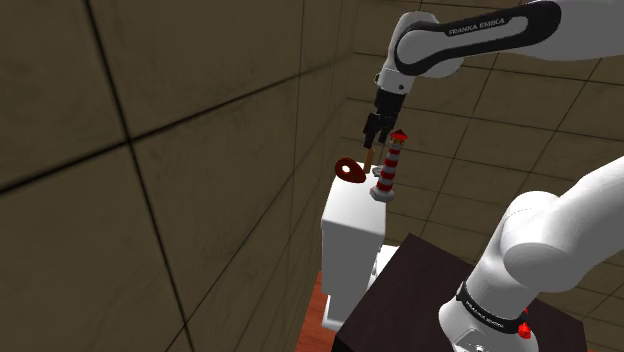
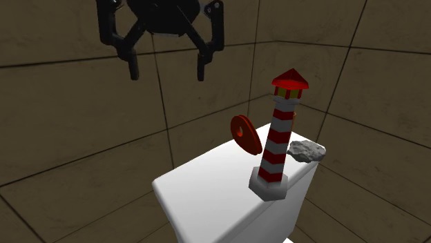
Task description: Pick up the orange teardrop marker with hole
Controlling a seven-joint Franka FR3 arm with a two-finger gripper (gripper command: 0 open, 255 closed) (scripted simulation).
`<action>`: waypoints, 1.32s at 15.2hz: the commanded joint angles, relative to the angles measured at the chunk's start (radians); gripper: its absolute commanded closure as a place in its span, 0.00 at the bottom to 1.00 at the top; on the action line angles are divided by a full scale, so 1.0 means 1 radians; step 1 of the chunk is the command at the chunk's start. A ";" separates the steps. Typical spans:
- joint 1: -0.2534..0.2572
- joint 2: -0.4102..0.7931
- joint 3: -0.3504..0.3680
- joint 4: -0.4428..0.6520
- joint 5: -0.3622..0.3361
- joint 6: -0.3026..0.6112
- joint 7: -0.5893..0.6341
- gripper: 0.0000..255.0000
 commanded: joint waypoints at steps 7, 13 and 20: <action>0.002 0.274 -0.120 0.114 0.017 0.133 -0.241 0.00; -0.014 0.513 -0.173 0.256 0.095 0.200 -0.430 0.00; -0.088 0.803 -0.167 0.488 0.201 0.223 -0.624 0.00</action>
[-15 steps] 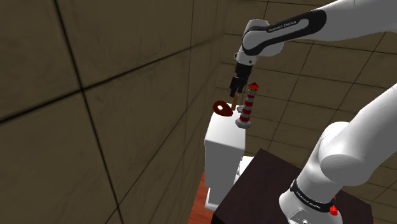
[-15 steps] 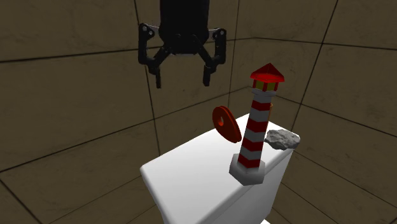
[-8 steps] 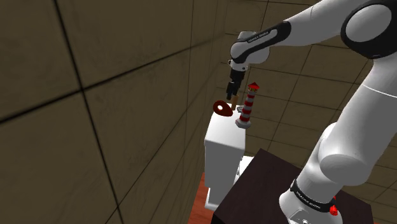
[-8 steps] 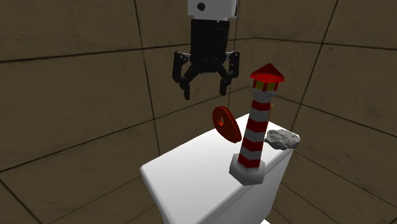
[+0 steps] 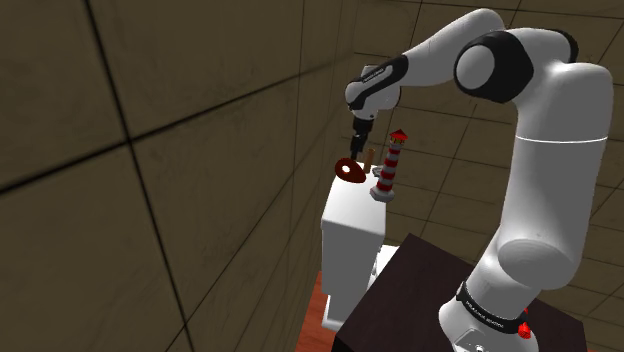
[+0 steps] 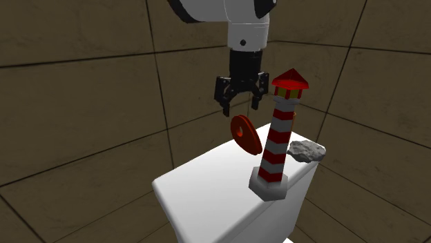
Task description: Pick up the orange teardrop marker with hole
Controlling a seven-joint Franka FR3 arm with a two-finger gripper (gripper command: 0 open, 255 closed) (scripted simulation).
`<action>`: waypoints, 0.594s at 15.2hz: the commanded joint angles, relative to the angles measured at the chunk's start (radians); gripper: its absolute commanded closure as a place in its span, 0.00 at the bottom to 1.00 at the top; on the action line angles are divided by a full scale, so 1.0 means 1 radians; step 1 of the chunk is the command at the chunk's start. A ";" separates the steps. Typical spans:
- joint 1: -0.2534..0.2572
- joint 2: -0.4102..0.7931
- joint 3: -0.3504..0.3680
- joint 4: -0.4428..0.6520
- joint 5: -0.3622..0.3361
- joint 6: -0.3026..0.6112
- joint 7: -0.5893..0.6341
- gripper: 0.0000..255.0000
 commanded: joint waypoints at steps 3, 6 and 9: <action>-0.052 0.162 0.022 0.149 0.044 0.000 -0.085 0.00; -0.068 0.210 0.032 0.179 0.057 0.016 -0.103 0.00; -0.072 0.231 0.038 0.168 0.067 0.047 -0.109 0.00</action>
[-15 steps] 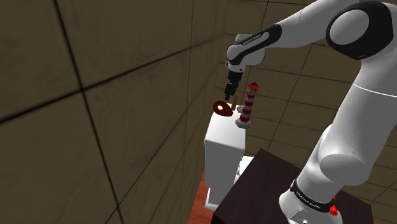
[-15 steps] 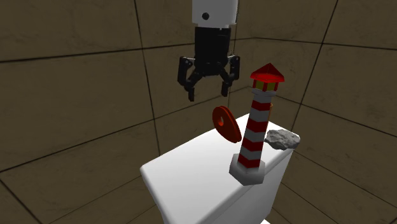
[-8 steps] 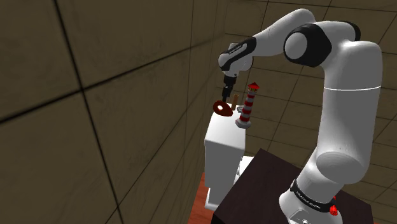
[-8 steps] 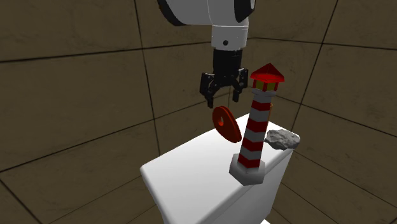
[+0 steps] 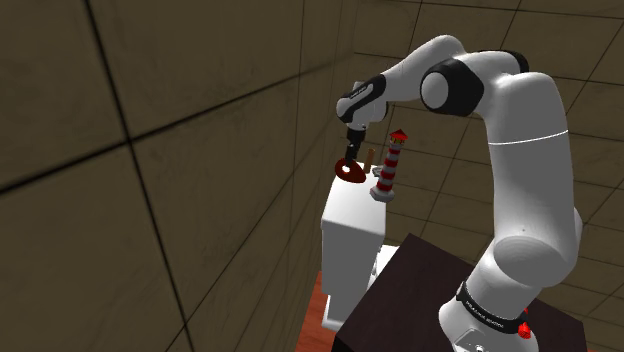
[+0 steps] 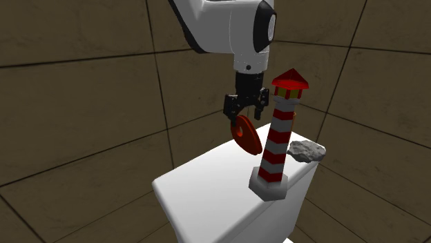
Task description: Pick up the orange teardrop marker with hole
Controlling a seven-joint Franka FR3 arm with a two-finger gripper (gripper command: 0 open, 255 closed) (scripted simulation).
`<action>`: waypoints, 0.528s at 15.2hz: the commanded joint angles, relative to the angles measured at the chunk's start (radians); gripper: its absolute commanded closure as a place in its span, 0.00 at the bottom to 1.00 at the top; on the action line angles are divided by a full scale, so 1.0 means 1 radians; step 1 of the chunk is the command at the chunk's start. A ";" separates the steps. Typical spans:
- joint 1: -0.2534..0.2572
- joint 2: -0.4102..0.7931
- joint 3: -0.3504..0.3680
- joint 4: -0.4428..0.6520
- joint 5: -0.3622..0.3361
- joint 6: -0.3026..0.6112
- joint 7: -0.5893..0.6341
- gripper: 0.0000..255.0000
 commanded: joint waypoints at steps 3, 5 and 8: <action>-0.006 0.029 0.008 -0.002 0.012 0.031 -0.007 0.00; -0.006 0.029 0.008 -0.002 0.012 0.030 -0.007 1.00; -0.006 0.028 0.008 -0.003 0.012 0.030 -0.007 1.00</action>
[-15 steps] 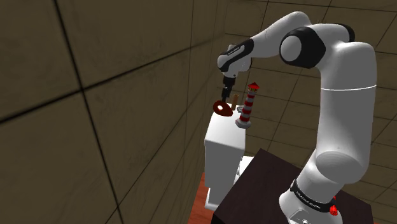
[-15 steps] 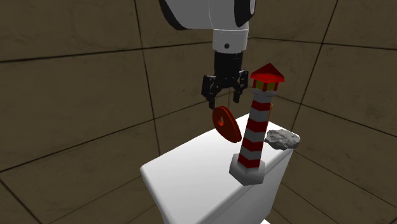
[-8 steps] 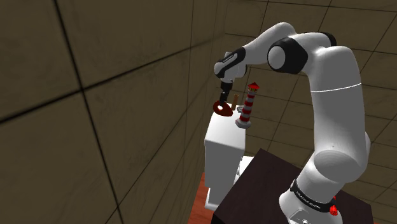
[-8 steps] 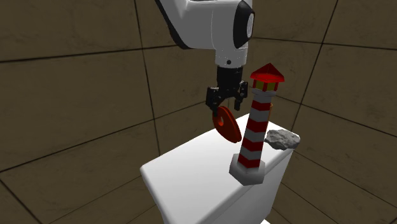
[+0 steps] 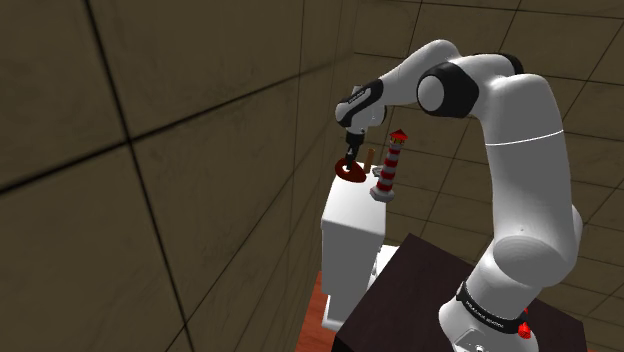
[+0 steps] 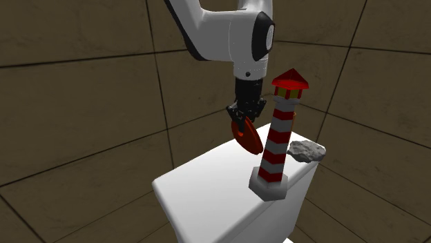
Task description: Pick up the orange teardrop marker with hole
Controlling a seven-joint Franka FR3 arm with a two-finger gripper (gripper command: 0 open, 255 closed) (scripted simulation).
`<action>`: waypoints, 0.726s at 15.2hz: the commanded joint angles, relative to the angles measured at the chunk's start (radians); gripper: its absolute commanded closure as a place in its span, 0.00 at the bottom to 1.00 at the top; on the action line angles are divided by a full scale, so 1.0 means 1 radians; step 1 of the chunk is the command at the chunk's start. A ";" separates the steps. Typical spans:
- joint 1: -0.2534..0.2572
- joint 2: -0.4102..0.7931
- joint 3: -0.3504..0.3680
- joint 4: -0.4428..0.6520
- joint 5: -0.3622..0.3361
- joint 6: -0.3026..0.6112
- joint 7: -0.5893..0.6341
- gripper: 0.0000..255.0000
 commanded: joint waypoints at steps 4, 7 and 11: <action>0.000 0.001 0.000 -0.001 0.000 0.000 0.000 1.00; 0.002 -0.006 -0.002 0.003 -0.003 -0.010 0.002 1.00; 0.007 -0.035 -0.010 0.015 -0.017 -0.050 0.010 1.00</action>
